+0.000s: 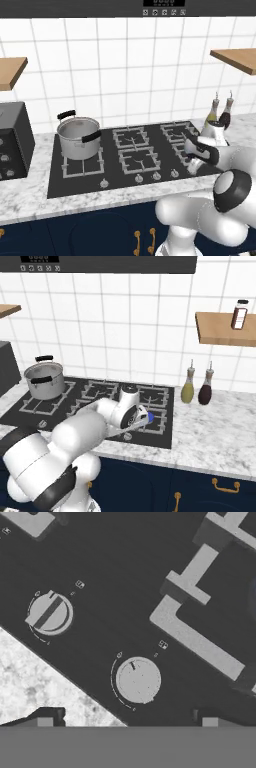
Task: Turn off the front right burner of the stove.
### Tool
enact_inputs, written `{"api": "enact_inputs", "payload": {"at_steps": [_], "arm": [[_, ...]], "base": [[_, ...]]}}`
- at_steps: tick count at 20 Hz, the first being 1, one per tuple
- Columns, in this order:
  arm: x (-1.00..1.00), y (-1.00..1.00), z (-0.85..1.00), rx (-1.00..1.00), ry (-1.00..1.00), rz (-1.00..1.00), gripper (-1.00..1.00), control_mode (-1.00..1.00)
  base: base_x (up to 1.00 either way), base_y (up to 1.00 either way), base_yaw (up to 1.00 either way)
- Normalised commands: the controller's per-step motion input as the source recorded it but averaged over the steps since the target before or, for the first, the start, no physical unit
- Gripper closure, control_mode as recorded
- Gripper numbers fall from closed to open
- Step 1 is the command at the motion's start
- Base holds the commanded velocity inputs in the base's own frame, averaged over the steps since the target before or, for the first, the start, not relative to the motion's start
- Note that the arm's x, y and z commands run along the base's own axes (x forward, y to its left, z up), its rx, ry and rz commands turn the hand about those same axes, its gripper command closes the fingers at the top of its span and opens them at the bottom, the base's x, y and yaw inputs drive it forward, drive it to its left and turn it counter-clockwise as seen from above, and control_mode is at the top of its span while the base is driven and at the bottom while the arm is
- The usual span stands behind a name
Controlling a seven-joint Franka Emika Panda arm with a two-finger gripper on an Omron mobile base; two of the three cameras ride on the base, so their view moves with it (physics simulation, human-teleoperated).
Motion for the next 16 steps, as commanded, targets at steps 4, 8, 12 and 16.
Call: {"api": "enact_inputs", "payload": {"at_steps": [4, 8, 12, 16], "arm": [[0.21, 0.02, -0.16, -0.01, 0.15, 0.00, -1.00, -1.00], [0.13, 0.00, -0.29, 0.00, 0.16, -0.01, -1.00, -1.00], [0.03, 0.00, -0.24, 0.00, 0.09, -0.01, -1.00, -1.00], [0.08, -0.02, -0.17, 0.00, 0.01, 0.00, -1.00, -1.00]], "base": [[0.00, 0.00, 0.00], [0.00, 0.00, 0.00], [0.00, 0.00, 0.00], [0.00, 0.00, 0.00]]}}
